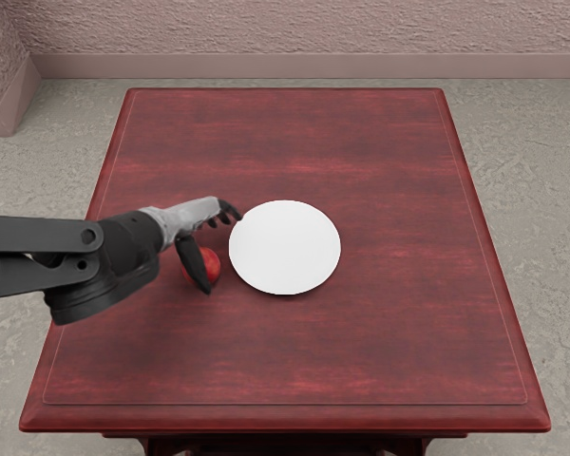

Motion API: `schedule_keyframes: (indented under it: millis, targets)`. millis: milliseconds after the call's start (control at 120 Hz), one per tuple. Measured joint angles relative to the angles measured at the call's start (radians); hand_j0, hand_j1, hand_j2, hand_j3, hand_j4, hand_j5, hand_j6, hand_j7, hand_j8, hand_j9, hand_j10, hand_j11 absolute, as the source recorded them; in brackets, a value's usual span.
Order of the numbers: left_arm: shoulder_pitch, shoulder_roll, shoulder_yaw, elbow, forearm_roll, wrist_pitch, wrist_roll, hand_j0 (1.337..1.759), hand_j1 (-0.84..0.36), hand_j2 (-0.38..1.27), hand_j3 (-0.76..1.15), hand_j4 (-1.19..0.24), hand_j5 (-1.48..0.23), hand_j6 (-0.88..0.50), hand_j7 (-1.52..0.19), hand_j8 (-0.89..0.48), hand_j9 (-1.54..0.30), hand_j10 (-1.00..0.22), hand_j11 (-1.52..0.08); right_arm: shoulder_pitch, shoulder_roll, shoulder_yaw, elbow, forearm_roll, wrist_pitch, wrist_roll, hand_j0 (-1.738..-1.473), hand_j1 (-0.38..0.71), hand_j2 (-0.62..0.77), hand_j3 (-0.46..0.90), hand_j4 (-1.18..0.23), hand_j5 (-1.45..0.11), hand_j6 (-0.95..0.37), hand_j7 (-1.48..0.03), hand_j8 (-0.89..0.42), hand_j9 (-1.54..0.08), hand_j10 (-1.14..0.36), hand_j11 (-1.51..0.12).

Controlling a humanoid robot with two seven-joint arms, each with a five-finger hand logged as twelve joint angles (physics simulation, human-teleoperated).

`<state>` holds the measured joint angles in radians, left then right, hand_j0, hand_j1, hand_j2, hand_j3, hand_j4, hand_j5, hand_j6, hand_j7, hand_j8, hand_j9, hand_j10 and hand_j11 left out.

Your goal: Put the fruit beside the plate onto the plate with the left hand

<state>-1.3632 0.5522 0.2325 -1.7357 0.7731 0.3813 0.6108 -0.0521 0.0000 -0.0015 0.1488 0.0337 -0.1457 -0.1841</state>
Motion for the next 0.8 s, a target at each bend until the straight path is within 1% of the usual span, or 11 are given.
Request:
schedule_keyframes:
  millis: [100, 242, 450, 508, 525, 550, 567, 658, 800]
  targets:
    - [0.000, 0.003, 0.006, 0.000, -0.008, 0.000, 0.000, 1.658, -0.04, 0.07, 0.00, -0.32, -0.42, -0.32, -0.42, -0.32, -0.42, -0.32, -0.42, 0.000, 0.000, 0.000, 0.000, 0.000, 0.000, 0.000, -1.658, -0.35, 0.00, 0.00, 0.00, 0.00, 0.00, 0.00, 0.00, 0.00, 0.00, 0.00]
    - [-0.011, 0.002, 0.026, -0.001, -0.012, 0.009, 0.000, 1.658, -0.10, 0.08, 0.00, -0.37, -0.49, -0.38, -0.49, -0.38, -0.49, -0.37, -0.49, 0.000, 0.000, 0.000, 0.000, 0.000, 0.000, 0.000, -1.658, -0.35, 0.00, 0.00, 0.00, 0.00, 0.00, 0.00, 0.00, 0.00, 0.00, 0.00]
    - [-0.011, -0.014, 0.059, -0.002, -0.005, 0.122, 0.000, 1.658, -0.14, 0.08, 0.00, -0.41, -0.53, -0.41, -0.53, -0.41, -0.53, -0.41, -0.53, 0.000, 0.000, 0.000, 0.000, 0.000, 0.000, 0.000, -1.658, -0.35, 0.00, 0.00, 0.00, 0.00, 0.00, 0.00, 0.00, 0.00, 0.00, 0.00]
    - [-0.011, -0.019, 0.076, -0.001, -0.008, 0.139, 0.000, 1.658, -0.17, 0.13, 0.00, -0.41, -0.54, -0.41, -0.54, -0.41, -0.54, -0.41, -0.54, 0.000, 0.000, 0.000, 0.000, 0.000, 0.000, 0.000, -1.658, -0.35, 0.00, 0.00, 0.00, 0.00, 0.00, 0.00, 0.00, 0.00, 0.00, 0.00]
    - [-0.011, -0.024, 0.081, -0.001, -0.007, 0.142, 0.000, 1.658, -0.20, 0.14, 0.00, -0.41, -0.54, -0.41, -0.54, -0.41, -0.54, -0.41, -0.54, 0.000, 0.000, 0.000, 0.000, 0.000, 0.000, 0.000, -1.658, -0.35, 0.00, 0.00, 0.00, 0.00, 0.00, 0.00, 0.00, 0.00, 0.00, 0.00]
    - [-0.011, -0.028, 0.087, -0.001, -0.006, 0.145, 0.001, 1.656, -0.25, 0.21, 0.00, -0.41, -0.56, -0.41, -0.55, -0.41, -0.55, -0.41, -0.55, 0.000, 0.000, 0.000, 0.000, 0.000, 0.000, 0.000, -1.658, -0.35, 0.00, 0.00, 0.00, 0.00, 0.00, 0.00, 0.00, 0.00, 0.00, 0.00]
    - [-0.011, -0.032, 0.091, 0.000, -0.006, 0.147, 0.000, 1.656, -0.25, 0.31, 0.00, -0.41, -0.56, -0.41, -0.56, -0.41, -0.56, -0.41, -0.56, 0.000, 0.000, 0.000, 0.000, 0.000, 0.000, 0.000, -1.658, -0.35, 0.00, 0.00, 0.00, 0.00, 0.00, 0.00, 0.00, 0.00, 0.00, 0.00]
    - [-0.011, -0.038, 0.107, 0.001, -0.008, 0.154, -0.001, 1.653, -0.23, 0.16, 0.00, -0.40, -0.58, -0.41, -0.57, -0.41, -0.57, -0.41, -0.57, 0.000, 0.000, 0.000, 0.000, 0.000, 0.000, 0.000, -1.658, -0.35, 0.00, 0.00, 0.00, 0.00, 0.00, 0.00, 0.00, 0.00, 0.00, 0.00]
    - [-0.013, -0.037, 0.134, 0.002, -0.012, 0.184, -0.001, 1.654, -0.19, 0.17, 0.00, -0.41, -0.58, -0.41, -0.58, -0.41, -0.58, -0.41, -0.58, 0.000, 0.000, 0.000, 0.000, 0.000, 0.000, 0.000, -1.658, -0.35, 0.00, 0.00, 0.00, 0.00, 0.00, 0.00, 0.00, 0.00, 0.00, 0.00]
